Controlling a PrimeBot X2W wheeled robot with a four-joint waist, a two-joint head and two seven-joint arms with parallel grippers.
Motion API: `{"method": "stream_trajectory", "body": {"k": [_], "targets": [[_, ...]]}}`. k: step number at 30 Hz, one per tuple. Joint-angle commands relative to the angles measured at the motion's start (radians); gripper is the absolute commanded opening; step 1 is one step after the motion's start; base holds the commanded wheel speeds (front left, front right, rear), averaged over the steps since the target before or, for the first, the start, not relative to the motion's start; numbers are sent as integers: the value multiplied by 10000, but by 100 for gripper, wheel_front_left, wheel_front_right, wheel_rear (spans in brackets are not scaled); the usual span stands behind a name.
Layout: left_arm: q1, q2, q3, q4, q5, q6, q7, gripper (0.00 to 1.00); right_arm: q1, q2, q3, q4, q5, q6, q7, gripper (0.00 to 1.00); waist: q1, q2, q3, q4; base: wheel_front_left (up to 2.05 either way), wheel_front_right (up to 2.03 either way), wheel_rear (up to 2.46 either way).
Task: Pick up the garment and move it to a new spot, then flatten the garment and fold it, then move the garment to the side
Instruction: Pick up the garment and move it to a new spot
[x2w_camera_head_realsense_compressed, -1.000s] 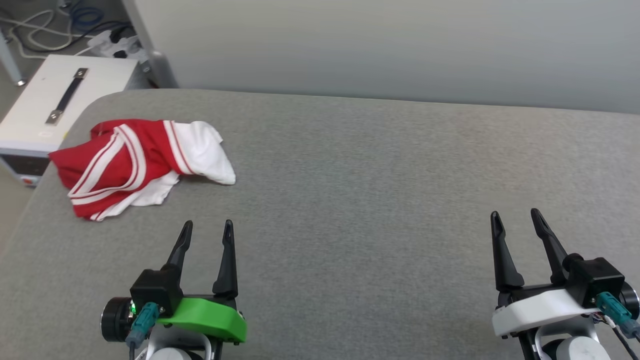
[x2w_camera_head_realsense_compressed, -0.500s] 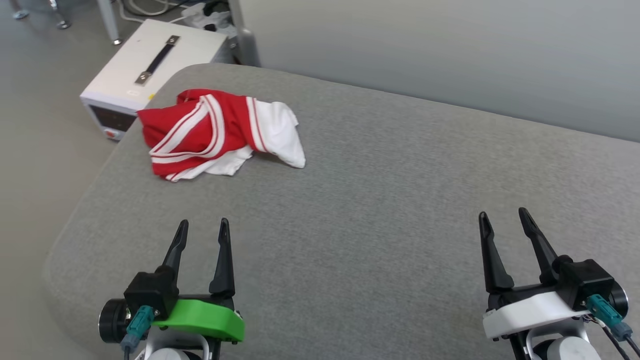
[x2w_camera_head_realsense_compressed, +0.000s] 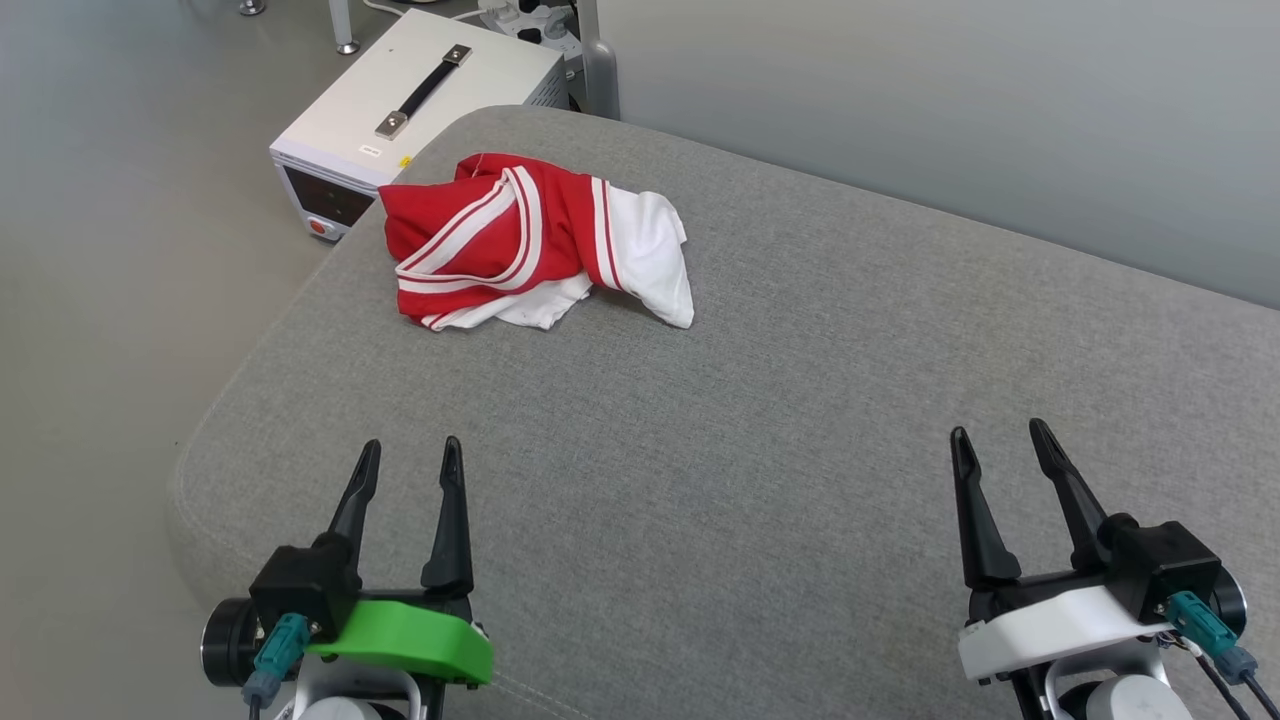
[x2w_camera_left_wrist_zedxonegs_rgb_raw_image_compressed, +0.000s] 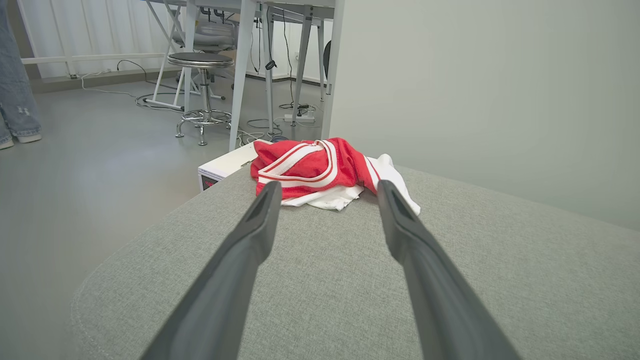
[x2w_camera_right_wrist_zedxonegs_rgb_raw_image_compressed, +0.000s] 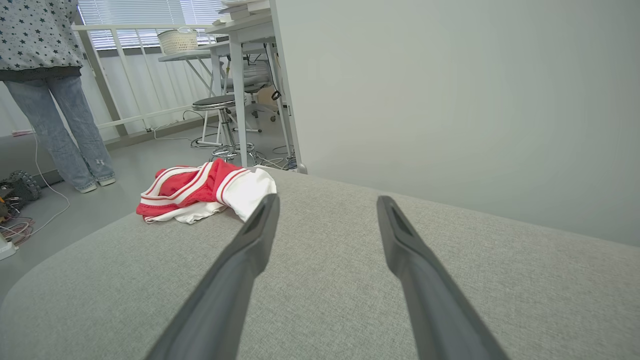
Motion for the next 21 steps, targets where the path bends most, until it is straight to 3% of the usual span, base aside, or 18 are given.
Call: {"method": "stream_trajectory", "body": {"k": [1, 10, 13, 21], "targets": [[55, -55, -6, -3, -39, 44, -59, 100, -68, -18, 31, 35, 50, -11, -91, 100, -1, 0, -4, 11, 0, 0, 0], [27, -55, 27, -61, -164, 107, -59, 100, -75, -18, 26, -1, 0, -11, -91, 100, -1, 0, 126, -95, 0, 0, 0], [-20, -55, 108, 178, -921, 229, -59, 100, -132, -18, -33, -48, -127, -11, -91, 100, -1, 0, 382, -210, 0, 0, 0], [-1612, 68, 454, 1486, -717, -329, -59, 100, -664, -20, -106, -581, -665, -11, -91, 100, -1, 0, 1789, -869, 0, 0, 0]]}}
